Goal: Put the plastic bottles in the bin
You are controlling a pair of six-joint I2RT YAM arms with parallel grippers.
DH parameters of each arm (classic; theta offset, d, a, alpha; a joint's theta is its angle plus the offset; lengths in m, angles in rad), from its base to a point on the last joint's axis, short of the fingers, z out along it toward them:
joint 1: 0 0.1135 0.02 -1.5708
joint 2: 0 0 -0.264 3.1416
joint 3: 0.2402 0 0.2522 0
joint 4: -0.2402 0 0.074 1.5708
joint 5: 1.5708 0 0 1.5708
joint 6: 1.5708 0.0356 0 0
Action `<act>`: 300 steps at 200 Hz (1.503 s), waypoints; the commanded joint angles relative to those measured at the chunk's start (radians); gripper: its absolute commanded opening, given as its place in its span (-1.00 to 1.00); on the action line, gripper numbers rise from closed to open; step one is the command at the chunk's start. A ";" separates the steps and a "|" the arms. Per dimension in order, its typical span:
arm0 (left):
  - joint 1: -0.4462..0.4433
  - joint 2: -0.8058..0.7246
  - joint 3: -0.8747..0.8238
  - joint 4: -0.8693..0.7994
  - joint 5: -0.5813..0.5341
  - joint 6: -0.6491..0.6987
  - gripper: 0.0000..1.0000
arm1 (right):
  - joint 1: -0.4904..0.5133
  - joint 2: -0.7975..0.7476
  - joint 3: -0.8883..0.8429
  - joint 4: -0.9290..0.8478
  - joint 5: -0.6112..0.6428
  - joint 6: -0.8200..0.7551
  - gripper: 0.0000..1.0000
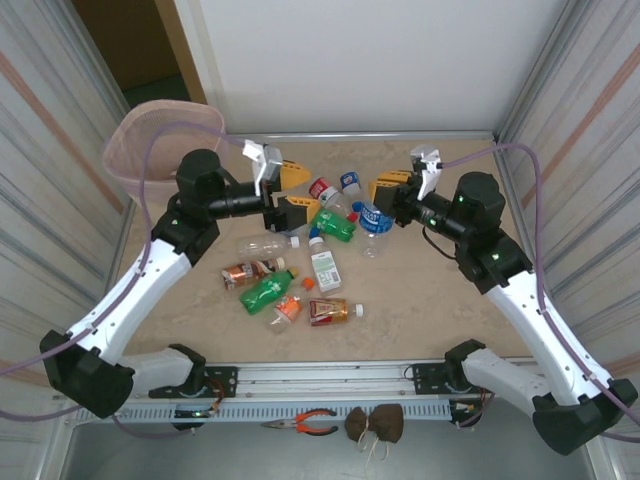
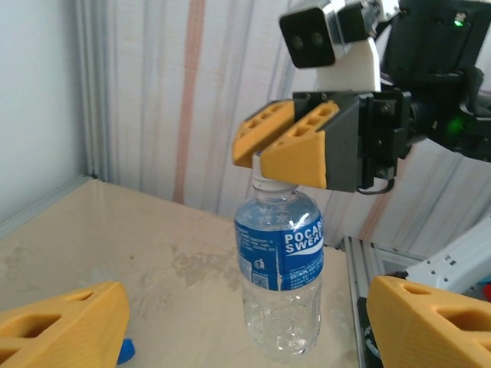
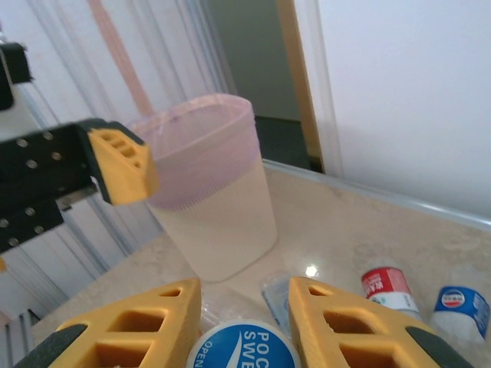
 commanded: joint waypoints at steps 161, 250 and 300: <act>-0.257 0.215 0.108 0.040 -0.012 0.185 0.66 | 0.064 -0.029 0.133 0.137 -0.056 0.041 -0.94; -0.269 0.226 0.106 0.045 0.019 0.191 0.32 | 0.070 -0.056 0.125 0.124 -0.037 0.033 -0.94; -0.270 0.219 0.101 0.048 0.019 0.189 0.20 | 0.074 -0.059 0.125 0.115 -0.034 0.024 -0.93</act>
